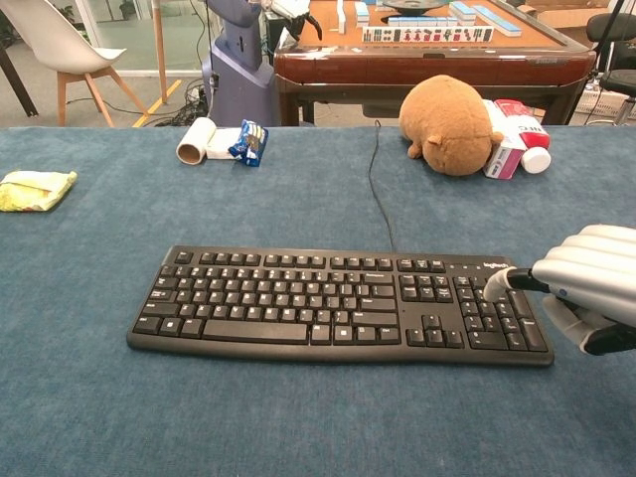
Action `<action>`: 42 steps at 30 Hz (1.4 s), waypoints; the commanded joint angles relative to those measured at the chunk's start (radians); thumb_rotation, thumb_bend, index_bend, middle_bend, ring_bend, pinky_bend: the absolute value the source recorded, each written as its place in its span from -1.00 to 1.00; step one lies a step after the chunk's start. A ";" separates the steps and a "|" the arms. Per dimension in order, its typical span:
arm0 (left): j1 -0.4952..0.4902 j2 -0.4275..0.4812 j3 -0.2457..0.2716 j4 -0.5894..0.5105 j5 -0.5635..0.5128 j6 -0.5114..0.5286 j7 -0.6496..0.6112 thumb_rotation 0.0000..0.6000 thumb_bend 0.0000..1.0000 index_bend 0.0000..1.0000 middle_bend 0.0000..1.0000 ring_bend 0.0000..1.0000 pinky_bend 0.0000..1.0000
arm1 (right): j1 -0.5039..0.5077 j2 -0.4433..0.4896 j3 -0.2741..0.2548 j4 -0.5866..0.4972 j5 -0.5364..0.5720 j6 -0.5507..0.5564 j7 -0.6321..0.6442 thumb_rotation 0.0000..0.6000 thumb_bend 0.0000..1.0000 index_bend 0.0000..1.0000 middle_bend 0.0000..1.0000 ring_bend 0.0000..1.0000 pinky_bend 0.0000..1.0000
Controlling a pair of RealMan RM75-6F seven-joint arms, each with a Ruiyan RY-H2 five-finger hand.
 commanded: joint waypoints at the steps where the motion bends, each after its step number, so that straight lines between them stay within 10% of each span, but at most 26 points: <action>1: 0.000 0.000 -0.001 -0.001 -0.002 -0.002 0.000 1.00 -0.88 -0.50 -0.52 -0.54 -0.12 | 0.006 -0.004 -0.001 0.005 0.007 -0.001 0.001 1.00 1.00 -0.52 1.00 1.00 1.00; 37: 0.003 0.009 -0.003 -0.003 -0.011 -0.010 -0.009 1.00 -0.88 -0.49 -0.52 -0.54 -0.12 | 0.040 0.020 -0.051 -0.006 0.008 0.028 0.037 1.00 0.99 -0.47 1.00 1.00 1.00; 42: 0.003 0.010 -0.004 -0.010 -0.011 -0.010 -0.005 1.00 -0.88 -0.49 -0.52 -0.54 -0.12 | 0.008 0.092 -0.061 -0.046 -0.097 0.104 0.118 1.00 0.46 -0.47 0.72 0.77 1.00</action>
